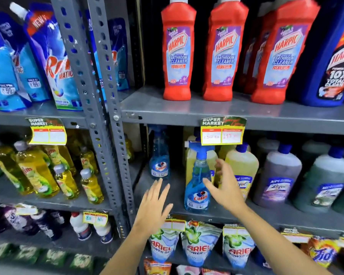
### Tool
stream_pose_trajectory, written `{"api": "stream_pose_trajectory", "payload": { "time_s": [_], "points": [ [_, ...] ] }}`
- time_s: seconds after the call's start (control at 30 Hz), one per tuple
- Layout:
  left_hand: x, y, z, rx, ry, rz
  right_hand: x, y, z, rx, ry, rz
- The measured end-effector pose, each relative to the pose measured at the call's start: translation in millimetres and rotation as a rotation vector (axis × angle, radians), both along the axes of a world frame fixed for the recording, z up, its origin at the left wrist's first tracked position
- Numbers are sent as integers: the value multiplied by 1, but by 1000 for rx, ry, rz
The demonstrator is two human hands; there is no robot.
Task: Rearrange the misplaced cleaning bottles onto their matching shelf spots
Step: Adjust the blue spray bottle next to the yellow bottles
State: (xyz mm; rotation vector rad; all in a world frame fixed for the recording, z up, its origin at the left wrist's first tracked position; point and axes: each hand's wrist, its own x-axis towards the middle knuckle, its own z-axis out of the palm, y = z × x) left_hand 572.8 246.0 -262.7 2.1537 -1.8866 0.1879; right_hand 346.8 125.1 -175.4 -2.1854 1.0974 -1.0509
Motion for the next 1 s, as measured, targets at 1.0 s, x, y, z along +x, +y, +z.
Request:
{"api": "stream_pose_trajectory", "payload": {
  "time_s": [1.0],
  "points": [
    [9,16,-66,297,3,14,97,32,-50,186,181,-52]
  ]
}}
